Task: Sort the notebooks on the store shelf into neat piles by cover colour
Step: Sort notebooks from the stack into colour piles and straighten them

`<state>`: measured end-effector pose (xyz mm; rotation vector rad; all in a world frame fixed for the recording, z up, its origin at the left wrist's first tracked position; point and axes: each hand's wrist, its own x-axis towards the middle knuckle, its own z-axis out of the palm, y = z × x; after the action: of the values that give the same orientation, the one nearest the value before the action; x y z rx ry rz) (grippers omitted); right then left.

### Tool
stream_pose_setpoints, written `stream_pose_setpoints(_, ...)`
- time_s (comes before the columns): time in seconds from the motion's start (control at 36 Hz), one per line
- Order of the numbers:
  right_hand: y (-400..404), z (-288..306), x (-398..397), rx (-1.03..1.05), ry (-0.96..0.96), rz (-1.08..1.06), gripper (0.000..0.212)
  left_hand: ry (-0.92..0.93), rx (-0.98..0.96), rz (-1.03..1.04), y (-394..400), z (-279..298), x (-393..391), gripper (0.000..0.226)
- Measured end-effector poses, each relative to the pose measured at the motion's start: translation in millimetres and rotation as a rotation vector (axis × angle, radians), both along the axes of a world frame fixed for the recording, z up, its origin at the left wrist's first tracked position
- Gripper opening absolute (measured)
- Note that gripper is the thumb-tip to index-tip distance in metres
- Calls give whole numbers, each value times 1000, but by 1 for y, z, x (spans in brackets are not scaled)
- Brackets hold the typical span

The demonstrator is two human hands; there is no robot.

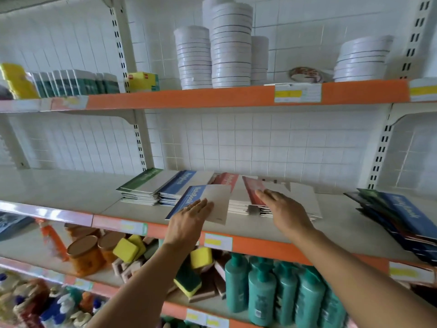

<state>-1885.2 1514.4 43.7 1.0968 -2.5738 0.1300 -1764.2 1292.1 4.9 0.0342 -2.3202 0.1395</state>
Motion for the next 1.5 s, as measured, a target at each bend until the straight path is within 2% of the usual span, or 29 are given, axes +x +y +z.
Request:
stream_pose_setpoints(0.11,-27,4,-11,18,7,13,71,-7,21,55,-25,1,-8,55)
stream_pose_setpoints(0.31,-72,-1,-31,30,-7,34,71,-55,35,145,-66,0,-22,53)
stream_pose_setpoints(0.64,-143,-28,-57,101,-30,-3,66,-252,79,183,-145,-18,-62,50)
stream_pose_setpoints(0.75,-157,-38,-63,139,-84,1,52,-295,124,134,-165,-27,-76,43)
stream_pose_setpoints(0.83,-162,-42,-64,147,-114,1,61,-394,150,54,-173,-29,-80,34)
stream_pose_setpoints(0.94,-164,-38,-66,156,-129,-35,69,-492,127,68,-174,-22,-83,53)
stream_pose_setpoints(1.06,-168,-36,-69,163,-125,-45,65,-468,194,-1,-175,-22,-93,71)
stream_pose_setpoints(1.14,-170,-40,-71,152,-116,-64,64,-482,171,5,-180,-27,-104,54)
stream_pose_setpoints(1.19,-171,-41,-70,136,-114,-65,64,-449,181,4,-178,-29,-105,50)
stream_pose_setpoints(1.33,-156,-40,-59,79,-94,-65,66,-412,214,-61,-158,-29,-104,77)
stream_pose_setpoints(1.39,-144,-39,-53,58,-82,-86,70,-400,228,-77,-145,-26,-106,81)
stream_pose_setpoints(1.5,-109,-39,-47,16,-66,-139,65,-368,245,-127,-112,-20,-109,63)
